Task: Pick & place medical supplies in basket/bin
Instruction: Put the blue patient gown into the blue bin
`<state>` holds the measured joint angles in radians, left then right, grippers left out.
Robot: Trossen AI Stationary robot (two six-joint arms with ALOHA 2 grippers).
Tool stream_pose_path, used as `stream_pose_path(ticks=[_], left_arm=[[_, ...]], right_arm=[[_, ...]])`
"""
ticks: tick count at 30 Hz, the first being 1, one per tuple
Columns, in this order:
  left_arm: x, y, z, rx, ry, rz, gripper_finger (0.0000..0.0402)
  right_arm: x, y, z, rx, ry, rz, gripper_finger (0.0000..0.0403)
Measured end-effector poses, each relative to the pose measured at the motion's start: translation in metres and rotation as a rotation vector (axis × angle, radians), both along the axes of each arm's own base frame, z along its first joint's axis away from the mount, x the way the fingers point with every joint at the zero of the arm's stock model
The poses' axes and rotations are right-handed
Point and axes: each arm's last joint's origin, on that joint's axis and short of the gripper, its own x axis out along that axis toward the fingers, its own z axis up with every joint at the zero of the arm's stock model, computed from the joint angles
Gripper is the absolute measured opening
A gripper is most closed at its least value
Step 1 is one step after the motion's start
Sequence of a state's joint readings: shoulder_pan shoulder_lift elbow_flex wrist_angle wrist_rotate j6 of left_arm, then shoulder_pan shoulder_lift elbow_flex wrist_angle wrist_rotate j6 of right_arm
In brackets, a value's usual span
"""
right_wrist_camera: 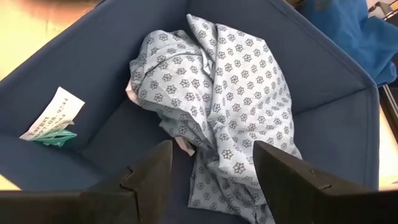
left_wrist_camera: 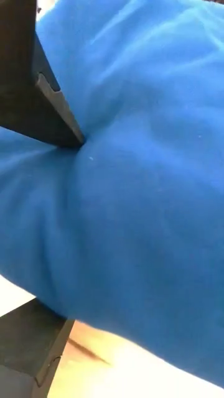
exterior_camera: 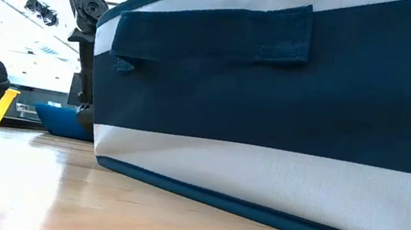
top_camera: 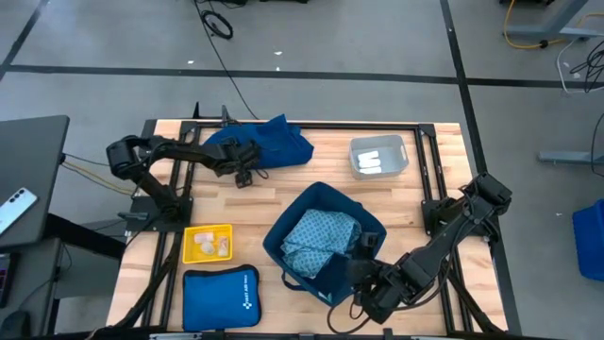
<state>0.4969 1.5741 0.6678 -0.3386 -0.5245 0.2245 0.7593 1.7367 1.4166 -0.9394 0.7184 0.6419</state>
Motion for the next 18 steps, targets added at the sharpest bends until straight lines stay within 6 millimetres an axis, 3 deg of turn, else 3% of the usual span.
stream_pose_path(ticks=[3, 6, 9, 13, 14, 18], left_arm=[[0.001, 0.001, -0.001, 0.012, -0.026, 0.025, 0.0363], [0.001, 0.000, -0.002, -0.003, -0.058, 0.049, 0.0309], [0.002, 0.000, -0.004, -0.038, -0.100, 0.082, 0.0216], [0.002, 0.000, -0.005, -0.040, -0.151, 0.153, 0.0050], [0.002, -0.001, -0.005, -0.027, -0.149, 0.158, 0.0033], [0.005, -0.013, -0.003, 0.098, -0.088, 0.147, 0.0031]], right_arm=[[-0.001, 0.001, 0.000, 0.003, 0.002, 0.004, 0.0233], [-0.002, 0.002, 0.000, 0.003, 0.002, 0.010, 0.0233], [-0.003, 0.004, 0.000, 0.007, -0.001, 0.014, 0.0233], [-0.003, 0.007, 0.001, 0.021, -0.018, 0.024, 0.0233], [-0.003, 0.008, 0.001, 0.023, -0.020, 0.027, 0.0233], [-0.003, 0.009, 0.001, 0.027, -0.024, 0.027, 0.0233]])
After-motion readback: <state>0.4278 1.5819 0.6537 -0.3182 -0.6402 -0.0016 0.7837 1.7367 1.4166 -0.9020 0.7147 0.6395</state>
